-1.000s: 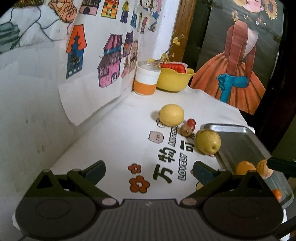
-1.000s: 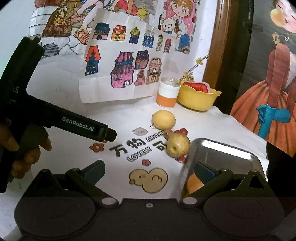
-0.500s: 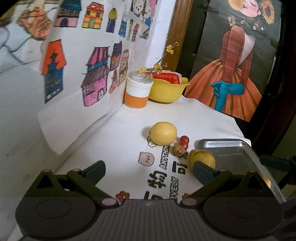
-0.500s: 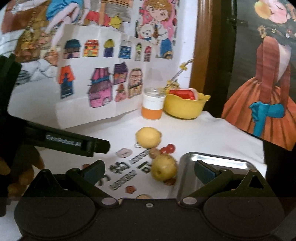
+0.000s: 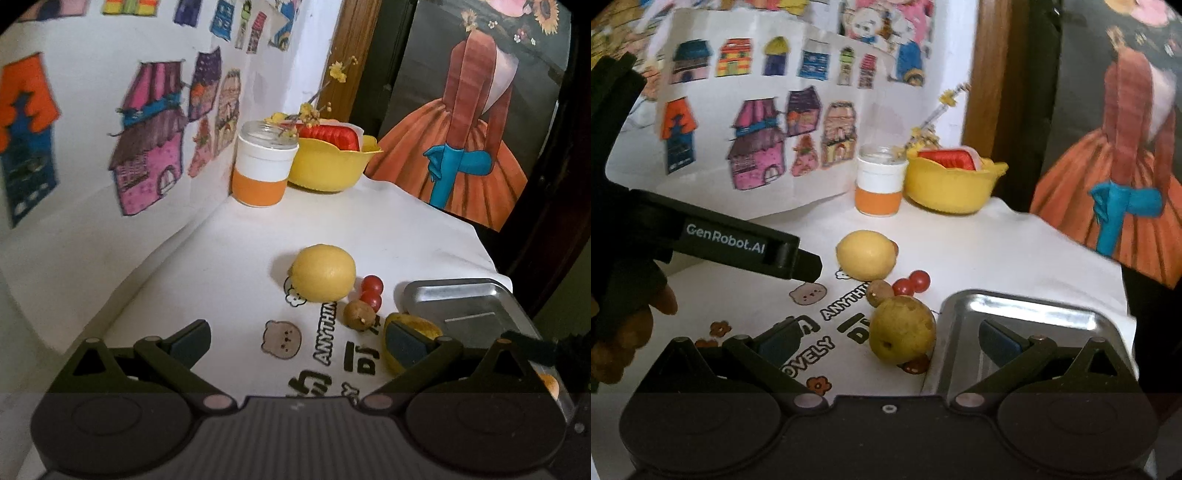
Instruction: Organize fruits
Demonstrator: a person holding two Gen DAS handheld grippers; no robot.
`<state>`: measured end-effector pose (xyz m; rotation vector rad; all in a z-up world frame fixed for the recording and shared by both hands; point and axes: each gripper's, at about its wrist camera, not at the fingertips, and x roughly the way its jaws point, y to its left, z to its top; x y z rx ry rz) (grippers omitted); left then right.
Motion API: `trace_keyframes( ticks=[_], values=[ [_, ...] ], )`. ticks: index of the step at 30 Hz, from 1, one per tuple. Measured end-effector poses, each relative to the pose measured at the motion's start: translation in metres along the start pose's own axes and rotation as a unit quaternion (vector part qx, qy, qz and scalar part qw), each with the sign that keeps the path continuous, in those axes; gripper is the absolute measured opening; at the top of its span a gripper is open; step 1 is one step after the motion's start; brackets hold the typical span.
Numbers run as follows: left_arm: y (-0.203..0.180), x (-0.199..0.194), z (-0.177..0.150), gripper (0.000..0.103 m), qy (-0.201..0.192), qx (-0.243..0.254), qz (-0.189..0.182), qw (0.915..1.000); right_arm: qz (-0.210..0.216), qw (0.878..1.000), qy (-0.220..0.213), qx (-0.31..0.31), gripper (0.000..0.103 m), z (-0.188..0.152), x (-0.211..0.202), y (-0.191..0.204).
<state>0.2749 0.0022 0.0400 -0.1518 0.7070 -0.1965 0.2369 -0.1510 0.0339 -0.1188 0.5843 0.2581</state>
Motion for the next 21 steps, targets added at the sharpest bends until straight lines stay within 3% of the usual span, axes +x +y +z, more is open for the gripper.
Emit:
trace_keyframes(
  ticks=[4, 11, 21],
  values=[
    [-0.003, 0.015, 0.007, 0.102, 0.007, 0.008, -0.009, 0.9999, -0.001, 1.0, 0.009, 0.02, 0.102, -0.002, 0.01, 0.0],
    [-0.002, 0.044, 0.02, 0.102, 0.015, 0.001, -0.022, 0.9996, -0.014, 1.0, 0.006, -0.005, 0.101, -0.003, 0.022, 0.007],
    [-0.007, 0.074, 0.026, 0.102, 0.026, 0.005, -0.027, 0.9993, -0.014, 1.0, 0.017, -0.018, 0.09, -0.008, 0.035, 0.005]
  ],
)
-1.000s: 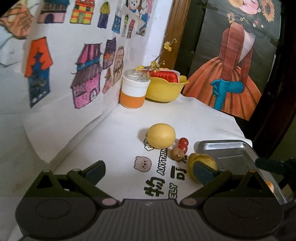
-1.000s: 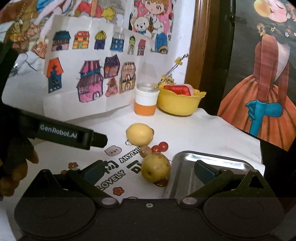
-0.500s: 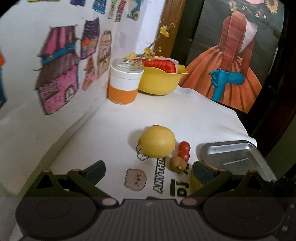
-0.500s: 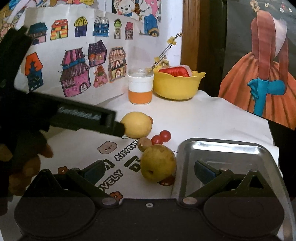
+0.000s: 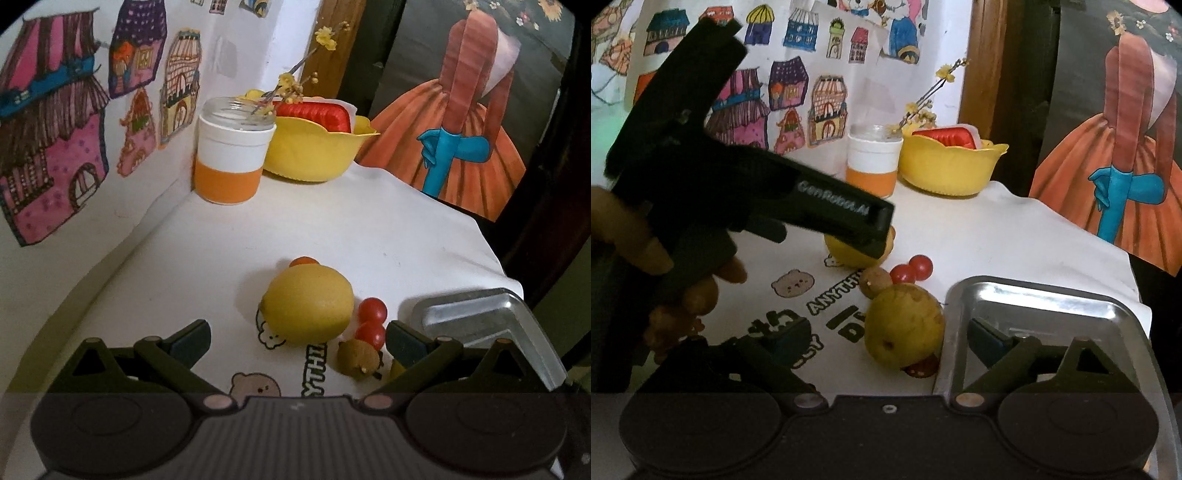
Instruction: Organize fruits
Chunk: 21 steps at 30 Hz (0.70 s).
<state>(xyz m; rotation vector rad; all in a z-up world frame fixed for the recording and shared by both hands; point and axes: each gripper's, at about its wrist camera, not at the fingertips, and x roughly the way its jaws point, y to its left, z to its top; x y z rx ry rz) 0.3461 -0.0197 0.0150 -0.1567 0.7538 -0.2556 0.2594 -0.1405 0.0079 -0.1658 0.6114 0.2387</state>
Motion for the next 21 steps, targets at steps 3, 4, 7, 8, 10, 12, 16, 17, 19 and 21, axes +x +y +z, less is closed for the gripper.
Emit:
trace_keyframes(
  ticks=[3, 4, 7, 8, 10, 12, 16, 17, 19, 21],
  values=[
    [0.0, 0.004, 0.002, 0.102, -0.002, -0.006, -0.001, 1.0, 0.001, 1.0, -0.004, -0.002, 0.089, 0.0, 0.0, 0.0],
    [0.0, 0.006, 0.004, 0.102, -0.003, -0.007, -0.001, 1.0, 0.001, 1.0, -0.004, -0.004, 0.089, 0.001, 0.0, 0.0],
    [-0.001, 0.011, 0.006, 0.102, -0.001, -0.008, 0.0, 1.0, 0.012, 1.0, 0.006, 0.004, 0.088, 0.002, 0.003, -0.002],
    [-0.002, 0.013, 0.007, 0.101, -0.001, -0.009, 0.0, 1.0, 0.015, 1.0, 0.009, 0.009, 0.088, 0.002, 0.004, -0.003],
    [-0.004, 0.015, 0.008, 0.1, 0.0, -0.009, 0.0, 1.0, 0.013, 1.0, 0.013, 0.009, 0.087, 0.002, 0.006, -0.004],
    [-0.005, 0.018, 0.009, 0.098, 0.002, -0.006, -0.001, 1.0, 0.013, 1.0, 0.016, 0.01, 0.087, 0.003, 0.008, -0.006],
    [-0.007, 0.025, 0.01, 0.093, 0.011, -0.004, 0.001, 0.9999, 0.016, 1.0, 0.019, 0.014, 0.086, 0.004, 0.011, -0.008],
    [-0.008, 0.027, 0.01, 0.091, 0.013, -0.005, 0.003, 0.9999, 0.017, 1.0, 0.021, 0.014, 0.086, 0.004, 0.012, -0.008],
    [-0.008, 0.03, 0.011, 0.088, 0.017, -0.004, 0.005, 0.9998, 0.018, 0.999, 0.024, 0.017, 0.083, 0.005, 0.014, -0.008],
    [-0.008, 0.033, 0.011, 0.083, 0.019, -0.005, 0.006, 0.9998, 0.018, 0.999, 0.023, 0.019, 0.082, 0.006, 0.015, -0.009]
  ],
)
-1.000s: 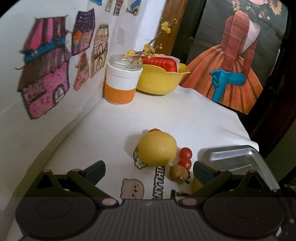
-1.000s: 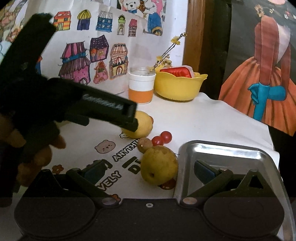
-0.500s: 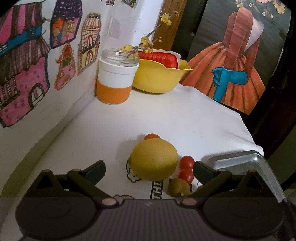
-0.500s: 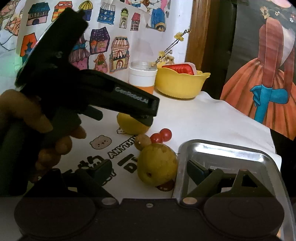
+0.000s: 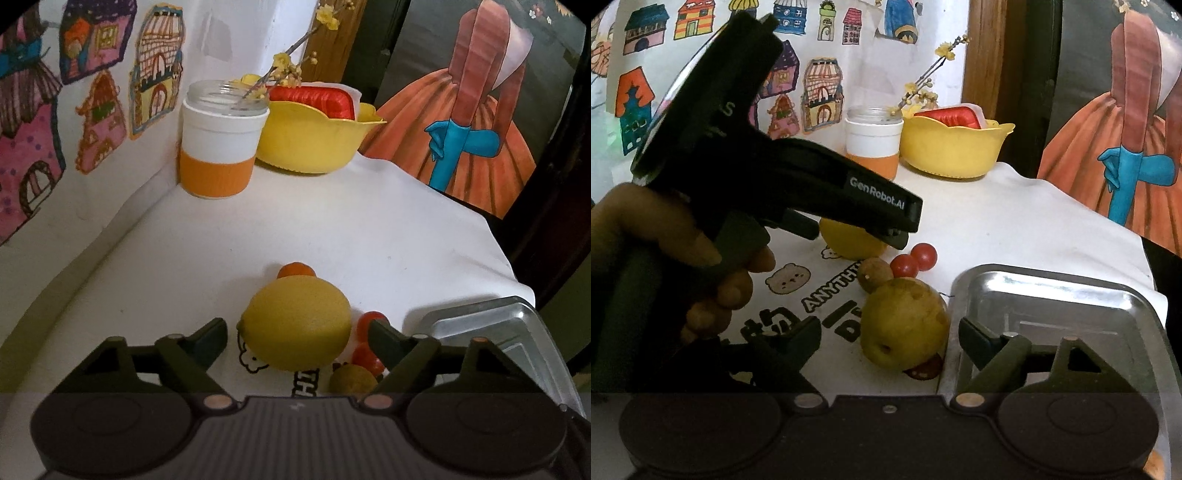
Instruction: Organize fruits
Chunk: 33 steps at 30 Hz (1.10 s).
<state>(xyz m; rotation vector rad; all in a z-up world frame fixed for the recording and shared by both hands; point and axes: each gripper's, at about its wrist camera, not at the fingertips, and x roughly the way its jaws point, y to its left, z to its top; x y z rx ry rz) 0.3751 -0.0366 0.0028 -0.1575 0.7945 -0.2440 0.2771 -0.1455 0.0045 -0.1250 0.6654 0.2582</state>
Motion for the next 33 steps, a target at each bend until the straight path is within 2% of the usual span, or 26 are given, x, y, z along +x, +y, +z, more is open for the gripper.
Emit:
trace_keyframes(
  ticks=[7, 15, 22, 33],
  values=[
    [0.0, 0.002, -0.001, 0.068, -0.004, -0.005, 0.003, 1.0, 0.005, 1.0, 0.011, 0.008, 0.077, 0.002, 0.007, -0.004],
    [0.0, 0.004, 0.001, 0.068, -0.006, -0.007, 0.007, 0.9999, 0.002, 1.0, 0.011, 0.014, 0.073, 0.003, 0.01, -0.006],
    [-0.002, -0.001, -0.004, 0.067, -0.007, -0.007, 0.008, 0.9999, -0.009, 1.0, 0.005, 0.024, 0.055, 0.003, 0.01, -0.01],
    [0.001, -0.018, -0.017, 0.066, -0.002, -0.019, 0.007, 0.9998, 0.004, 0.999, 0.005, 0.035, 0.054, 0.0, 0.003, -0.009]
  ],
)
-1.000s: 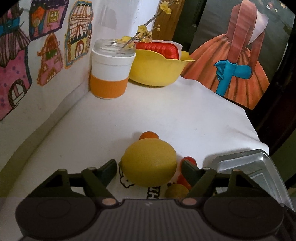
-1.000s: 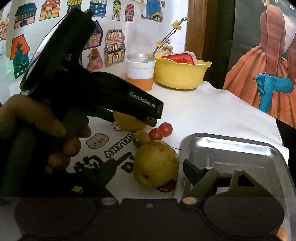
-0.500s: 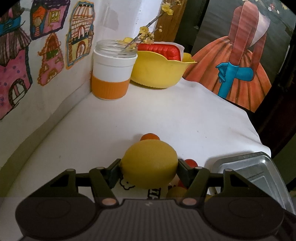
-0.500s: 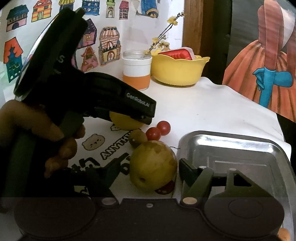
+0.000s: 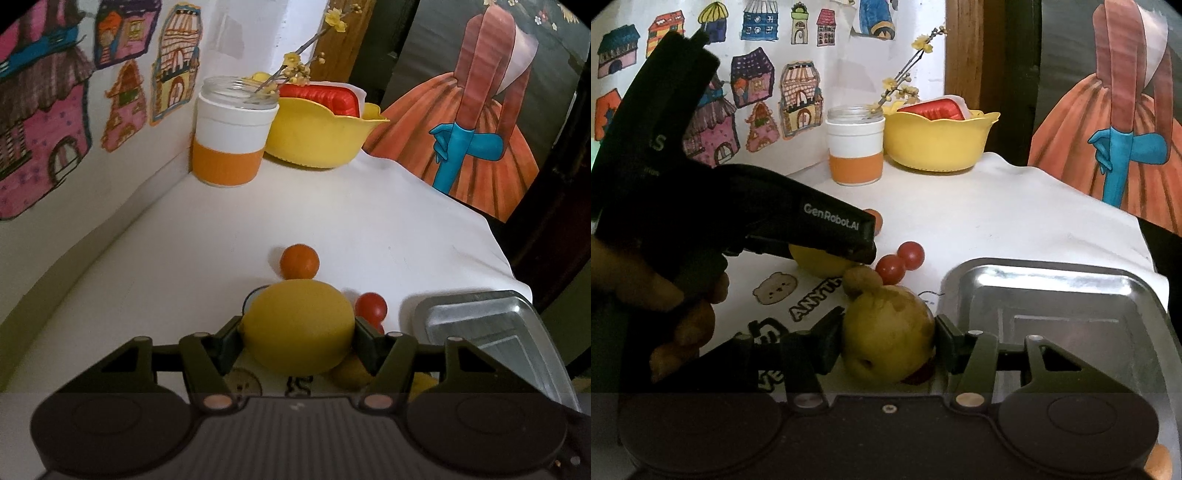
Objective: Organize fruits
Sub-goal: 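Close the right gripper on the yellow-green pear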
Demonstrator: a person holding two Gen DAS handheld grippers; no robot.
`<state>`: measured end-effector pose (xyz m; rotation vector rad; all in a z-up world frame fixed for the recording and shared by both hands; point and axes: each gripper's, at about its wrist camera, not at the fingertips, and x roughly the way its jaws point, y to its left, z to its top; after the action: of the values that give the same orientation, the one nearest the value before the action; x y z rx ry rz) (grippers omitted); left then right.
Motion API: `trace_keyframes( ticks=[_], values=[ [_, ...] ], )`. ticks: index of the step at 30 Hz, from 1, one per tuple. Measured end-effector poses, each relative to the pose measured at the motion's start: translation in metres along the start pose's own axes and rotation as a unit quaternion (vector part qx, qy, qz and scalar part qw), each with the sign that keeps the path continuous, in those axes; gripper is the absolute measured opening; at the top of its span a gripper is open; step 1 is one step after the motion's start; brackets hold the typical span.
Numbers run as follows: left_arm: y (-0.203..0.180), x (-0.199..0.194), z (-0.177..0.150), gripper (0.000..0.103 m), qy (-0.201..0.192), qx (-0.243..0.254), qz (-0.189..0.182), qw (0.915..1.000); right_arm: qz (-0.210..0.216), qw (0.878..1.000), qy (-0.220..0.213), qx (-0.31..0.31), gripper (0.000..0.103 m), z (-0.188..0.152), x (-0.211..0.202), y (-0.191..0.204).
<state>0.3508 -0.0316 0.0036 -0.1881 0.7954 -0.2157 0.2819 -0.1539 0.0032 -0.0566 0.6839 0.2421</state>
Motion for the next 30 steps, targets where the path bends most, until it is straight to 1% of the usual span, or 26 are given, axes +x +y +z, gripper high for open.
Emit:
trace_keyframes(
  ticks=[6, 16, 21, 30],
  values=[
    [0.006, -0.018, -0.016, 0.066, -0.002, -0.02, 0.003, 0.9998, 0.017, 1.0, -0.004, -0.006, 0.054, -0.008, -0.011, 0.009],
    [0.013, -0.044, -0.036, 0.066, -0.005, -0.039, 0.008, 0.9992, 0.026, 1.0, -0.012, -0.005, 0.054, -0.025, -0.032, 0.015],
    [0.011, -0.053, -0.044, 0.066, -0.008, -0.048, 0.008, 0.9988, 0.026, 1.0, -0.018, -0.004, 0.054, -0.031, -0.043, 0.015],
    [-0.001, -0.064, -0.051, 0.066, -0.015, -0.046, 0.003, 0.9988, 0.023, 0.999, -0.035, 0.007, 0.054, -0.037, -0.063, 0.007]
  ],
)
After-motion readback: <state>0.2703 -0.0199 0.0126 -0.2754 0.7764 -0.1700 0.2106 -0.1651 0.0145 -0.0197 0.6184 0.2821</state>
